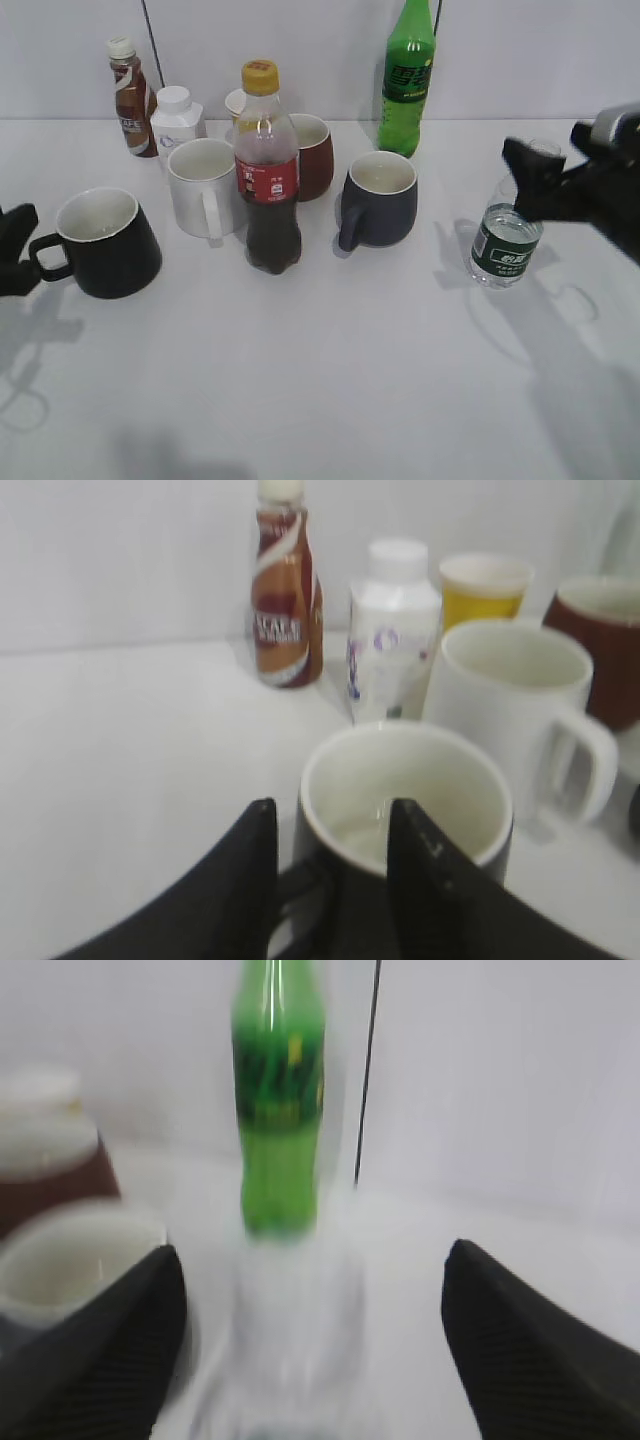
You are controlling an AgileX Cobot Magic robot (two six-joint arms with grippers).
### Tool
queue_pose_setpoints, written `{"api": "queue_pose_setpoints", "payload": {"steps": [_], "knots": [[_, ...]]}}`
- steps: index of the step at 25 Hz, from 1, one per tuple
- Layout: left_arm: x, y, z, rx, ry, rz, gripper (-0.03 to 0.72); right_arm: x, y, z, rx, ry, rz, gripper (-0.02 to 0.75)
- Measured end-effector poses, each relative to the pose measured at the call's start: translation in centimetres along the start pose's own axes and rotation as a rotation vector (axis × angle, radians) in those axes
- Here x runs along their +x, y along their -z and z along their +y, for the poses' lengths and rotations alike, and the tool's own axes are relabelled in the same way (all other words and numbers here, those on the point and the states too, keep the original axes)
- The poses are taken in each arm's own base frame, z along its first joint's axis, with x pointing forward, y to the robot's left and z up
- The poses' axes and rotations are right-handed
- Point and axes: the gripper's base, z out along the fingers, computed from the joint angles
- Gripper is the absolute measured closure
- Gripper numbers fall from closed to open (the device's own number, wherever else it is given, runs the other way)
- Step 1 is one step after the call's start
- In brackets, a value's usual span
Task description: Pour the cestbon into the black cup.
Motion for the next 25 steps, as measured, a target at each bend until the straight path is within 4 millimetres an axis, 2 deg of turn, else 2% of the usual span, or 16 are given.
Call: {"api": "queue_pose_setpoints", "payload": {"steps": [4, 7, 10, 13, 15, 17, 19, 22, 25], "knots": [[-1.7, 0.2, 0.1, -0.019, 0.012, -0.048, 0.392, -3.5, 0.9, -0.2, 0.008, 0.02, -0.106, 0.126], [-3.4, -0.1, 0.2, -0.027, 0.016, 0.011, 0.392, -5.9, 1.7, -0.3, 0.015, 0.029, -0.118, 0.126], [-6.2, 0.1, 0.1, -0.032, 0.015, 0.092, 0.392, -8.6, 2.8, -0.5, 0.023, 0.04, -0.108, 0.126], [-10.1, 1.5, 0.0, -0.038, 0.015, 0.144, 0.392, -11.8, 4.3, -0.7, 0.031, 0.054, -0.084, 0.127], [-13.1, 3.3, -0.1, -0.041, 0.015, 0.143, 0.388, -13.8, 5.6, -0.8, 0.037, 0.064, -0.06, 0.127], [-15.1, 5.6, -0.2, -0.043, 0.016, 0.159, 0.372, -15.7, 7.3, -0.9, 0.046, 0.074, -0.043, 0.132], [-17.1, 8.8, -0.3, -0.043, 0.015, 0.11, 0.347, -16.9, 9.1, -0.9, 0.055, 0.079, -0.002, 0.137], [-17.8, 12.6, -0.5, -0.044, 0.018, 0.1, 0.307, -17.8, 12.7, -0.9, 0.071, 0.068, 0.076, 0.141], [-17.0, 16.2, -0.8, -0.028, 0.049, 0.146, 0.293, -17.1, 16.3, -0.8, 0.075, 0.039, 0.213, 0.146]]}}
